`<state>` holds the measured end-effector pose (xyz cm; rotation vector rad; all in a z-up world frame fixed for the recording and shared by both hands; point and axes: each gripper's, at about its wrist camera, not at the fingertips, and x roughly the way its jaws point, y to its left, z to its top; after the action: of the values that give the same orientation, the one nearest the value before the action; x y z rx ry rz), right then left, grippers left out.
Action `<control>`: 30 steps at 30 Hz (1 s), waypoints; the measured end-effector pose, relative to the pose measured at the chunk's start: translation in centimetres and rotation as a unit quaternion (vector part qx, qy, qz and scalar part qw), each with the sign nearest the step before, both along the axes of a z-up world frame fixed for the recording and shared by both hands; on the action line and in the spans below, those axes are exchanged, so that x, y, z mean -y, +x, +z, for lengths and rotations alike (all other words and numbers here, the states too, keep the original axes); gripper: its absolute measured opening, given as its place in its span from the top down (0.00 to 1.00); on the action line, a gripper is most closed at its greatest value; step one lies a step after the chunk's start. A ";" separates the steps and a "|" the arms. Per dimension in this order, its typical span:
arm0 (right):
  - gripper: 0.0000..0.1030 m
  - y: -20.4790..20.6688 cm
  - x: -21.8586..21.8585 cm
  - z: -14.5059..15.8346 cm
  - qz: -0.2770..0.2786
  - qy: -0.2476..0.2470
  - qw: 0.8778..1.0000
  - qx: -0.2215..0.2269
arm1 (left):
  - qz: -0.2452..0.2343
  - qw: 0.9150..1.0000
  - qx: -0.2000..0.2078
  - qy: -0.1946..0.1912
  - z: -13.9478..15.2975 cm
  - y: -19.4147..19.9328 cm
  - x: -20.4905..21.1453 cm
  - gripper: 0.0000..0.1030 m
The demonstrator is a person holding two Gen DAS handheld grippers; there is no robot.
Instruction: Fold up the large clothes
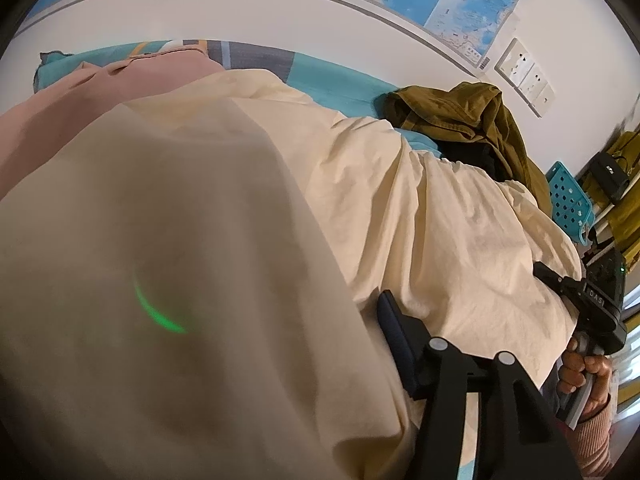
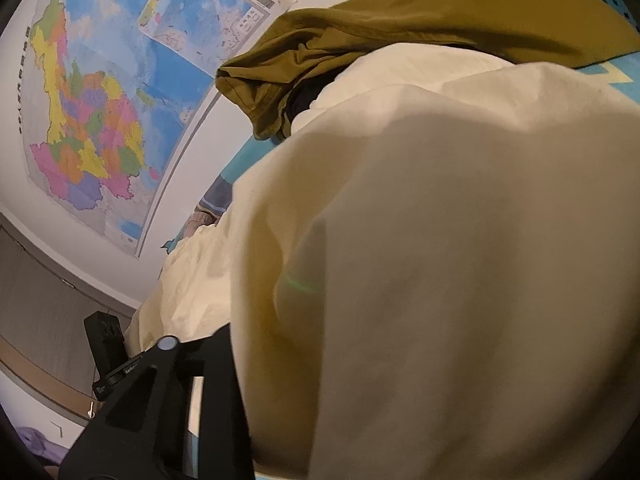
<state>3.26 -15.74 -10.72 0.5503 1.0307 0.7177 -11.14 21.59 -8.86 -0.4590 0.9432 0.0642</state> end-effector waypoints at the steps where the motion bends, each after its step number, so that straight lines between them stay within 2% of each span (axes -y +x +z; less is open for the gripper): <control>1: 0.78 -0.2 0.1 0.2 0.001 0.003 1.000 0.003 | -0.001 1.000 0.000 0.003 0.1 0.0 0.0 0.54; 5: 0.78 -0.3 -0.1 0.3 0.011 -0.004 1.000 0.005 | -0.006 1.000 0.002 0.001 0.1 0.0 -0.1 0.58; 10: 0.56 0.3 -0.8 -1.0 0.016 -0.001 1.000 -0.009 | -0.008 1.000 -0.001 -0.001 0.0 0.2 -0.3 0.52; 14: 0.53 0.3 -1.5 -1.0 0.021 -0.013 1.000 0.002 | -0.012 1.000 0.001 -0.003 -0.1 0.3 -0.4 0.49; 17: 0.69 0.3 -1.3 -1.1 0.020 -0.011 1.000 0.006 | -0.008 1.000 0.000 -0.002 -0.1 0.4 -0.4 0.52; 19: 0.81 0.2 -1.0 -0.6 0.023 -0.005 1.000 0.010 | -0.006 1.000 -0.001 -0.002 0.1 0.3 -0.4 0.59; 25: 0.87 -0.9 -0.8 2.6 0.032 0.015 0.998 0.044 | -0.014 1.000 0.006 0.011 1.6 0.1 -0.2 0.73; 30: 0.88 -1.7 -1.1 5.0 0.043 0.018 0.997 0.069 | -0.022 0.999 0.024 0.022 3.5 -0.4 -0.1 0.79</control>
<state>1.52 -14.62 -5.75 0.4837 0.9183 0.8403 -11.54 21.72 -5.40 -0.3969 0.9023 0.0340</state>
